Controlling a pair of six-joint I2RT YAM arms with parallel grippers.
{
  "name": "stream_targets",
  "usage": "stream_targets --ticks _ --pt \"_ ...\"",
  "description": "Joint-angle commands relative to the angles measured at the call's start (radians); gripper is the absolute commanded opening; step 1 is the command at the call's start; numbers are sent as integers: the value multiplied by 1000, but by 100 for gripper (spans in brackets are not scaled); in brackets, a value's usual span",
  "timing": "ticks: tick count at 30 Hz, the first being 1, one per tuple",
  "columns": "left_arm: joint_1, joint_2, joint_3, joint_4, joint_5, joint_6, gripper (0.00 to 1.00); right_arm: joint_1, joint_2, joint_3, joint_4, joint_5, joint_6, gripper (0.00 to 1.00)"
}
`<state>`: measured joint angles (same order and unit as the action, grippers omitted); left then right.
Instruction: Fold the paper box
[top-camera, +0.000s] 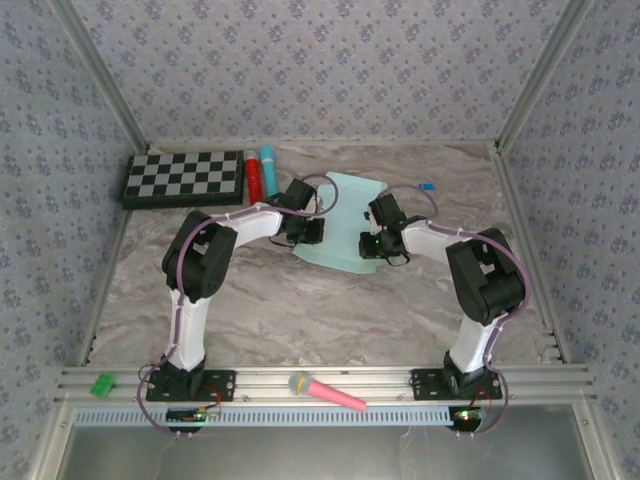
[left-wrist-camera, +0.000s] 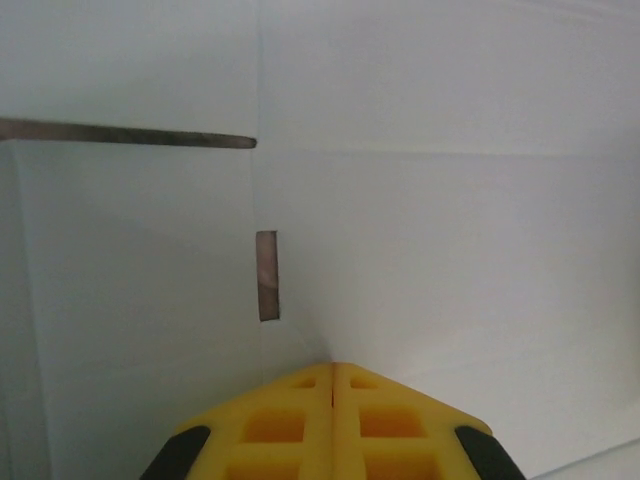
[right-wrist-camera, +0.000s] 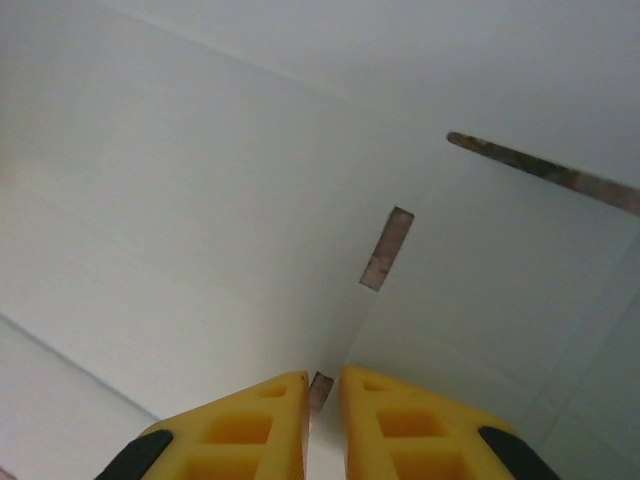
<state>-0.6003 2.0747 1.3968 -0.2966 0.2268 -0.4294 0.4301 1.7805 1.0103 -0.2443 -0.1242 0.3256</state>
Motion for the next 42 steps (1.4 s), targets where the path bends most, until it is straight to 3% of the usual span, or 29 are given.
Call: stream_targets --ticks 1,10,13,19,26,37,42 --pt "-48 -5 -54 -59 2 -31 0 -1 -9 -6 -17 66 2 18" --pt "-175 -66 -60 -67 75 -69 0 -9 -63 -4 -105 256 17 17" --pt "-182 -95 -19 -91 89 -70 0 -19 -125 -9 -114 275 4 17" --pt "-141 -119 130 -167 59 -19 0 -21 -255 -14 -125 257 -12 19" --pt "-49 24 341 -236 8 80 0 7 -309 -89 -92 151 45 14" --pt "23 290 596 -311 -3 153 0 55 -294 -226 43 89 163 2" --pt "24 317 582 -340 -18 157 0 53 -237 -222 40 97 152 2"
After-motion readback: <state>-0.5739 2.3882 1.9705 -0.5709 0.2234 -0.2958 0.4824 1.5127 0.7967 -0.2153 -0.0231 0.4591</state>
